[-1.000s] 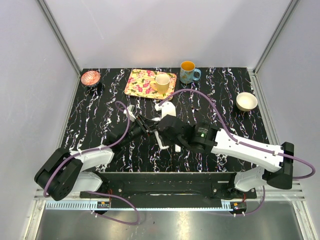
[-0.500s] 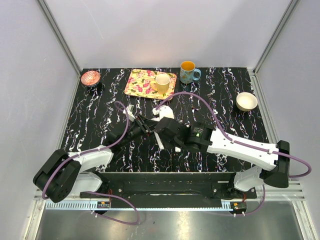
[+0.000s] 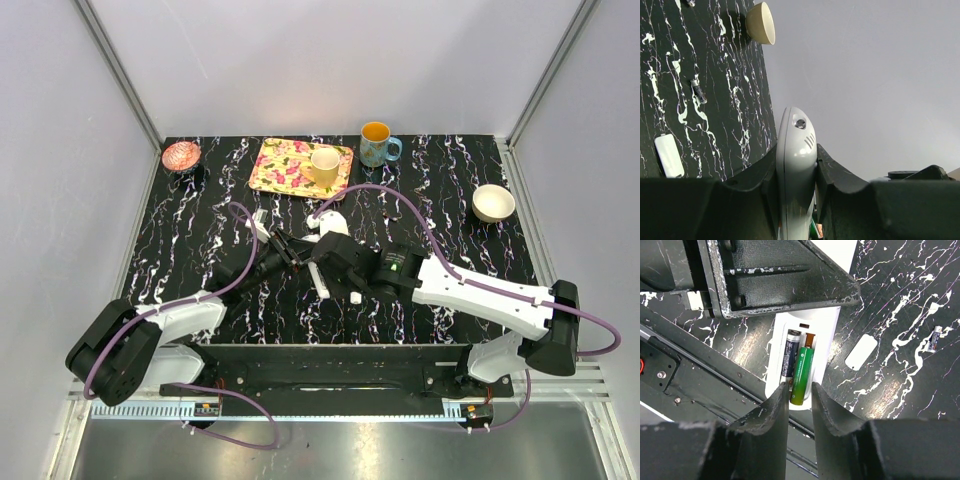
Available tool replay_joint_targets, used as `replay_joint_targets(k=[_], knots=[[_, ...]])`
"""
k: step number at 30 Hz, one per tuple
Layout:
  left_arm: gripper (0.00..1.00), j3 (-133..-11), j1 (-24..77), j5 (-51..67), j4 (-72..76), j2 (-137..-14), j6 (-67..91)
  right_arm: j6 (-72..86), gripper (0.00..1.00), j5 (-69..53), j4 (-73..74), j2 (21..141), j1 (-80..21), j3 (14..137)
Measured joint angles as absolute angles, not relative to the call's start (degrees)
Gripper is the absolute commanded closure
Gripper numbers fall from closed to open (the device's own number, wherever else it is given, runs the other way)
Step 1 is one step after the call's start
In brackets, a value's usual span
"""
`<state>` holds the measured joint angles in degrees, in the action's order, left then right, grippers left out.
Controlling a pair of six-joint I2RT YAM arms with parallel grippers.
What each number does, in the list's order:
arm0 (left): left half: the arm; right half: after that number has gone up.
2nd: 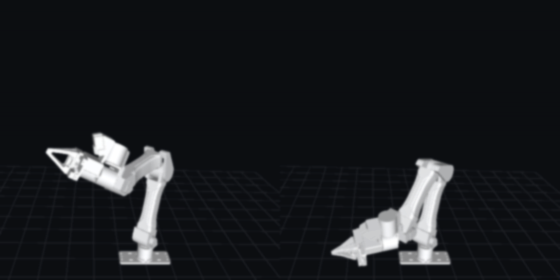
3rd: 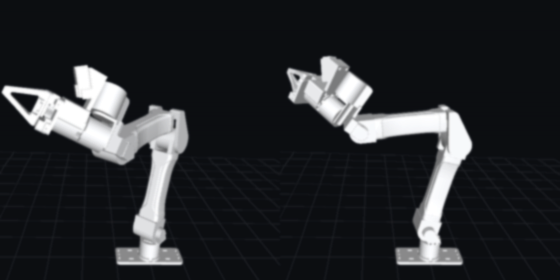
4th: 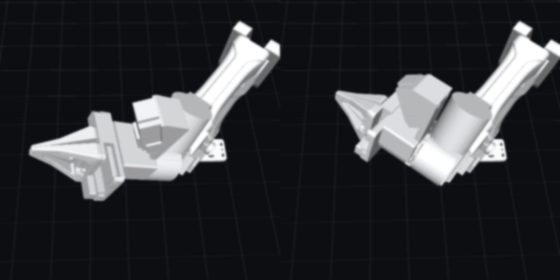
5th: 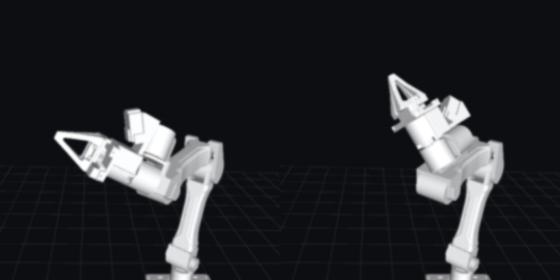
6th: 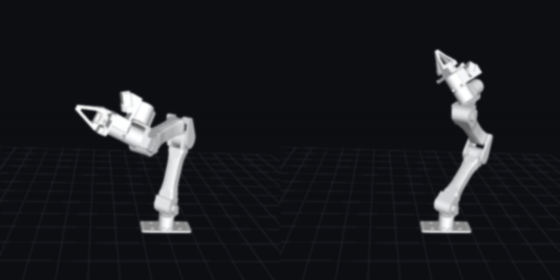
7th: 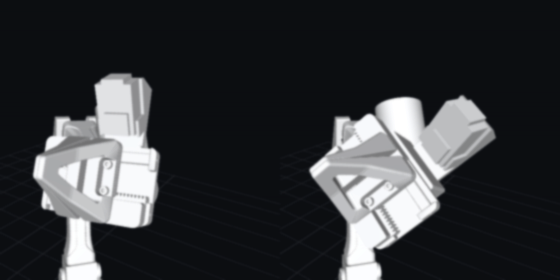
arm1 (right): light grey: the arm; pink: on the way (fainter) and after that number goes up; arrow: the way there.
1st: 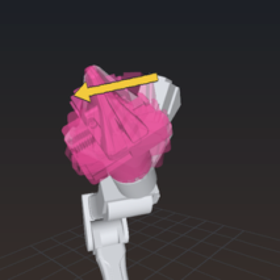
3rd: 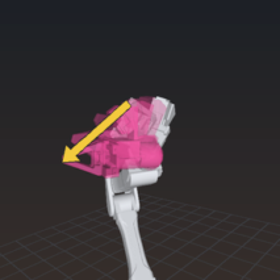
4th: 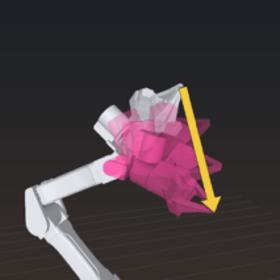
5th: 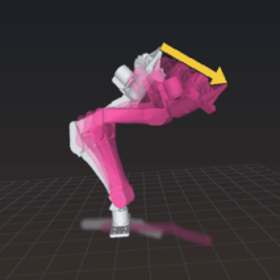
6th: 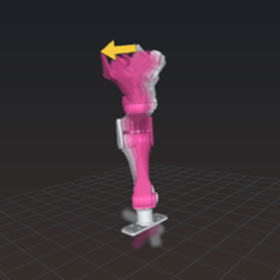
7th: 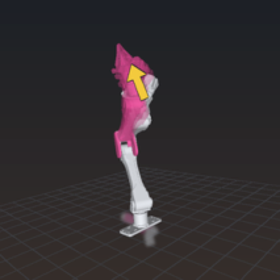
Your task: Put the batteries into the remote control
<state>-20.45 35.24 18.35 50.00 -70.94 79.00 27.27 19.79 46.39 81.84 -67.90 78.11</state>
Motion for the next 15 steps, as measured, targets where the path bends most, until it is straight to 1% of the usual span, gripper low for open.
replay_joint_targets(k=[4,7,10,11,15], knots=[[1.00,-20.45,35.24,18.26,49.76,-70.94,78.89,27.24,0.68,19.42,46.15,81.87,-67.70,77.89],[1.00,-20.43,35.24,18.22,49.74,-70.94,78.83,27.20,0.64,19.18,46.11,81.93,-67.55,77.89],[1.00,-20.43,35.24,18.17,49.56,-70.94,78.43,26.92,0.64,18.79,45.93,82.28,-67.48,77.89],[1.00,-20.43,35.24,18.15,49.45,-70.94,78.32,26.81,0.64,18.76,45.87,82.41,-67.48,77.89],[1.00,-20.21,35.24,18.02,49.39,-70.94,78.15,26.48,0.74,18.63,45.89,82.63,-67.35,77.89]])
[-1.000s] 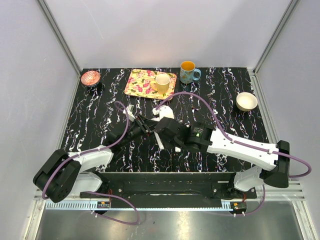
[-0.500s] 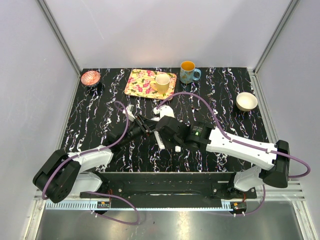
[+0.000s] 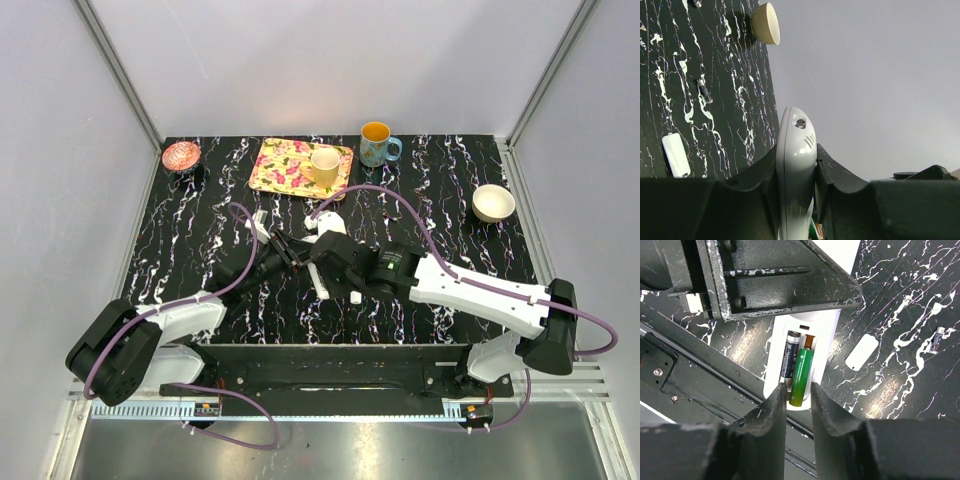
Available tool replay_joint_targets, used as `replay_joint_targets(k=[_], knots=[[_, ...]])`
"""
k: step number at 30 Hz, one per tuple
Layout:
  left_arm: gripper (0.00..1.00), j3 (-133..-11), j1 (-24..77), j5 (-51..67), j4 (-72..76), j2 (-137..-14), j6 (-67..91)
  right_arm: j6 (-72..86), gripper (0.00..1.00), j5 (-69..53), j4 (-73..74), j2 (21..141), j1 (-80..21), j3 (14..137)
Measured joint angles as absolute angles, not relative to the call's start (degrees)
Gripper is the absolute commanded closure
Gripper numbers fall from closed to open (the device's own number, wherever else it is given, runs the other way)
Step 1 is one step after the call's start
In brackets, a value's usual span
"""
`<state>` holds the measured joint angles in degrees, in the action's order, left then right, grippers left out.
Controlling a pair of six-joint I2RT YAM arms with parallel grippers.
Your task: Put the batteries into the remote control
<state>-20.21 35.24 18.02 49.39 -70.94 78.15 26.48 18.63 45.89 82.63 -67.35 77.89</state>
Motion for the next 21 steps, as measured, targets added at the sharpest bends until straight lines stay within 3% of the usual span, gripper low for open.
replay_joint_targets(k=[1,5,21], knots=[[1.00,-20.16,35.24,18.02,49.39,-70.94,78.15,26.35,0.83,18.48,45.93,82.67,-67.26,77.89],[1.00,-20.10,35.22,17.96,49.39,-70.94,78.06,25.91,1.00,18.44,46.37,82.70,-66.67,77.89],[1.00,-20.10,35.35,17.93,54.48,-74.11,82.46,26.00,1.00,20.86,37.69,74.04,-66.57,71.64]])
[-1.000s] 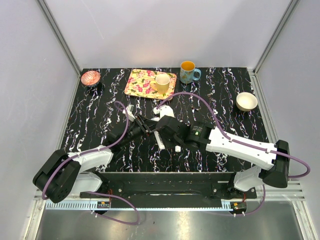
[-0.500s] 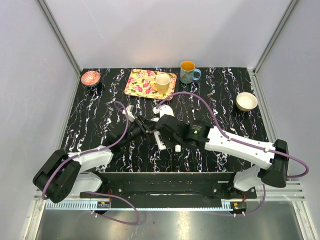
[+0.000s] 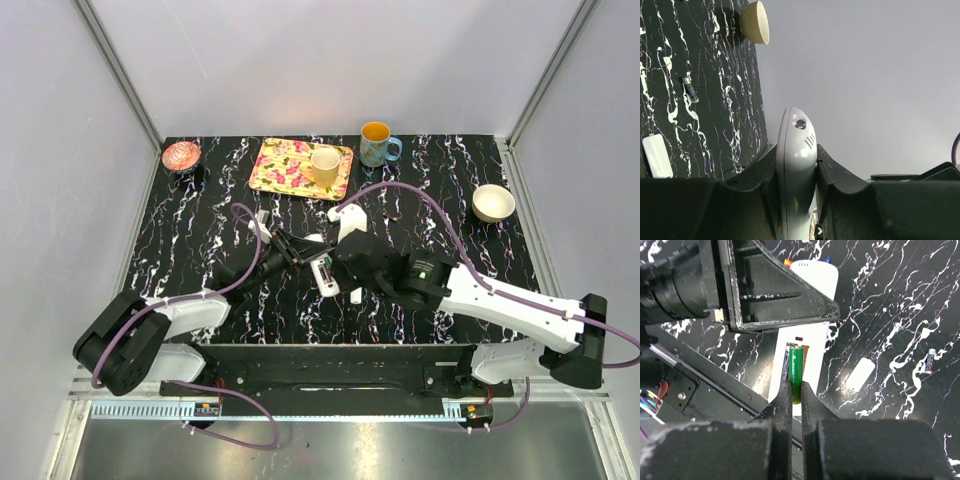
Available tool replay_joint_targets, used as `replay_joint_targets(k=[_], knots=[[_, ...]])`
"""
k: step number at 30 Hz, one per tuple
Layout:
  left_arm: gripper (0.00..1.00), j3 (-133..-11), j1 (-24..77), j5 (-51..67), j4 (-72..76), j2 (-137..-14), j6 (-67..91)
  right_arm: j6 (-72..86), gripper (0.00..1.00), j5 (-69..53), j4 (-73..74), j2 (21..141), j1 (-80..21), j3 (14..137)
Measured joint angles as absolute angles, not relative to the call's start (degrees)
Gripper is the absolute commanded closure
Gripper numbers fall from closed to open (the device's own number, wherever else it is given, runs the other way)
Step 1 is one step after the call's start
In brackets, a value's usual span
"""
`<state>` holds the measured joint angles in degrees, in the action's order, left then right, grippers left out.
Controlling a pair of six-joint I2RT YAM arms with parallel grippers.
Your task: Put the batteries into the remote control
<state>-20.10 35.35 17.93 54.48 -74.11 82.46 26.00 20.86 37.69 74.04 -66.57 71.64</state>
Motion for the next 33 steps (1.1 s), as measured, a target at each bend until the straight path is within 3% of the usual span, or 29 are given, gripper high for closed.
replay_joint_targets(k=[14,33], knots=[[1.00,-20.56,35.35,17.06,55.02,-74.19,84.14,26.87,1.00,27.59,27.05,71.02,-66.57,64.58],[1.00,-22.72,35.35,16.82,53.60,-74.19,84.05,27.00,1.00,27.90,24.71,72.44,-66.57,64.45]])
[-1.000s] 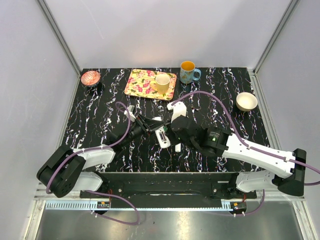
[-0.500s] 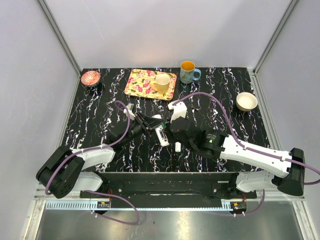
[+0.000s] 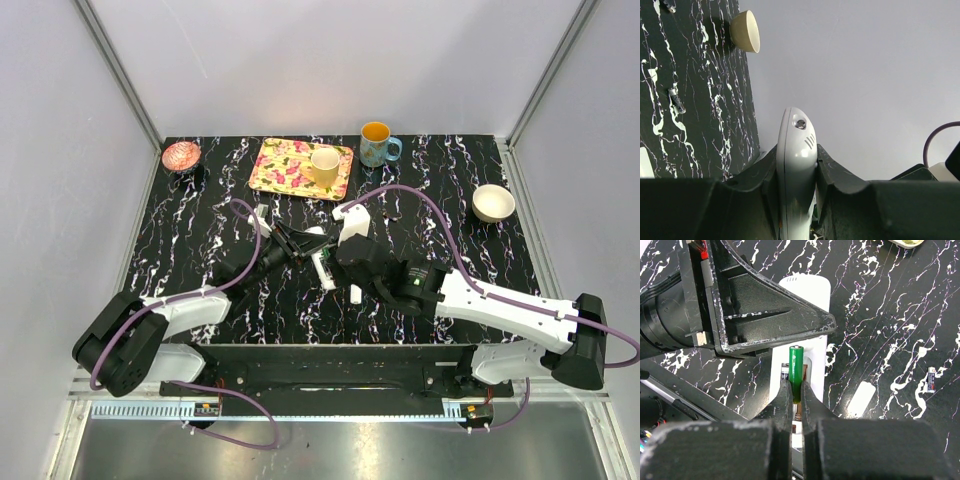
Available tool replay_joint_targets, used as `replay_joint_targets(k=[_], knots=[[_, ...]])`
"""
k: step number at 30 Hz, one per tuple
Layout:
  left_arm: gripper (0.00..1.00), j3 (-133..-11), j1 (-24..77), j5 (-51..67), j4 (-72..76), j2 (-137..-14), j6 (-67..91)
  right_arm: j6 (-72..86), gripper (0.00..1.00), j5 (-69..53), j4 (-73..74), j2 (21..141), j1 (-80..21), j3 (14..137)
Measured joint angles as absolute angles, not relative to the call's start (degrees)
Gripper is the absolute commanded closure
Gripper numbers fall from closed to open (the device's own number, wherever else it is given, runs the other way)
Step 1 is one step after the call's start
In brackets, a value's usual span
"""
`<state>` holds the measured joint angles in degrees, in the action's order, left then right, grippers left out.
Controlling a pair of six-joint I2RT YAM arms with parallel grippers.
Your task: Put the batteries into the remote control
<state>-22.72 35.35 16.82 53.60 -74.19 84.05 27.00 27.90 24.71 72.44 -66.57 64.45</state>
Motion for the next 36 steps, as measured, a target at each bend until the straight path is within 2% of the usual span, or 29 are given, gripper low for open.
replay_joint_targets(k=[17,30,36], knots=[[1.00,-22.96,35.33,16.82,52.21,-74.19,83.18,27.35,1.00,27.35,26.85,72.44,-66.57,64.45],[1.00,-23.57,35.18,16.82,49.41,-74.19,82.24,27.86,0.80,27.40,27.92,73.41,-66.59,64.49],[1.00,-23.57,35.18,16.80,49.45,-74.22,82.13,28.40,0.75,27.40,28.23,73.69,-66.59,64.86]])
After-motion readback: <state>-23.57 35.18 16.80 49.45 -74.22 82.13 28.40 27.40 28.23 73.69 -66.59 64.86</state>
